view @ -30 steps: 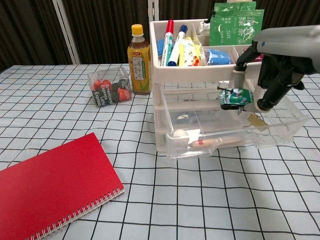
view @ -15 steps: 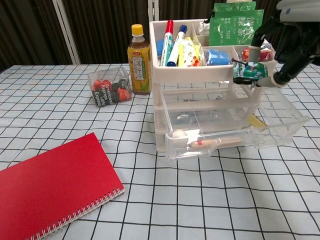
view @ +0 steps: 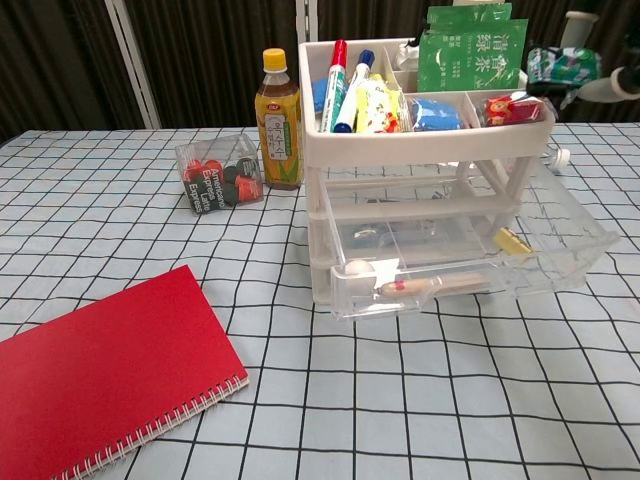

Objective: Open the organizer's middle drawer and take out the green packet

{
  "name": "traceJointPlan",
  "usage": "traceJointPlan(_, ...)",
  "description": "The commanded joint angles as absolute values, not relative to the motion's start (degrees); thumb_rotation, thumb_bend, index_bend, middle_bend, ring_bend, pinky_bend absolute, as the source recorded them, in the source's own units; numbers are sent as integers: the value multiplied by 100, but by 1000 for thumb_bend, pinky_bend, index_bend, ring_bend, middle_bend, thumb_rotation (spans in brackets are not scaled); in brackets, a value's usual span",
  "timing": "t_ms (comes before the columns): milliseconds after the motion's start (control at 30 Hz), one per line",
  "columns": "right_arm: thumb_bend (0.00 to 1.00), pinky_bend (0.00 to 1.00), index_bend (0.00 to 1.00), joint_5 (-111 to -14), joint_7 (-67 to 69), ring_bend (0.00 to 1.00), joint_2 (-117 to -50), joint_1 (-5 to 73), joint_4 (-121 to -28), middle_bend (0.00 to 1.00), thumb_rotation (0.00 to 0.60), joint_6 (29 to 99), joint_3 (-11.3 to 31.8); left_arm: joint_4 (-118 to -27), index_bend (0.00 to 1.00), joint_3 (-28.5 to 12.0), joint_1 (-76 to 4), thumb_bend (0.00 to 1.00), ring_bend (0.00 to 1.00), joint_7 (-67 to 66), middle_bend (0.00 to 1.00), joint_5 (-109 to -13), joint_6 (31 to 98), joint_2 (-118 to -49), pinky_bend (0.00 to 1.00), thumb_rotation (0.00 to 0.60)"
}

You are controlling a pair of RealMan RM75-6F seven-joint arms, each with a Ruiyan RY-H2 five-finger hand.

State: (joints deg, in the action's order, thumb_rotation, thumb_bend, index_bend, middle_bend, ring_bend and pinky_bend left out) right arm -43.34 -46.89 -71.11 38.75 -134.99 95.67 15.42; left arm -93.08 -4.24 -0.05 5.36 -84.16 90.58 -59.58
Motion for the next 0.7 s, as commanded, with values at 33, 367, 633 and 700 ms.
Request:
traceJointPlan(33, 410, 777, 587, -4382, -4534, 1000, -6848, 3743, -13499, 1000, 600, 9580, 1657, -9309, 0, -424, -4, 63, 0, 534, 0, -8416, 9060, -5957, 0, 600)
traceJointPlan(367, 410, 777, 596, -4076, -3892, 1000, -6245, 3359, -13056, 1000, 600, 9298, 1798, -9321, 0, -415, -8, 63, 0, 491, 0, -8429, 9056, -5968, 0, 600)
traceJointPlan(633, 408, 777, 596, -3946, -3332, 1000, -6086, 3073, -12513, 1000, 600, 8777, 1621, -9331, 0, -409, -13, 63, 0, 463, 0, -8439, 9050, -5974, 0, 600)
traceJointPlan(700, 408, 777, 595, -3978, -3193, 1000, -6084, 2997, -12341, 1000, 600, 8656, 1547, -9333, 0, -411, -10, 63, 0, 465, 0, -8435, 9054, -5974, 0, 600)
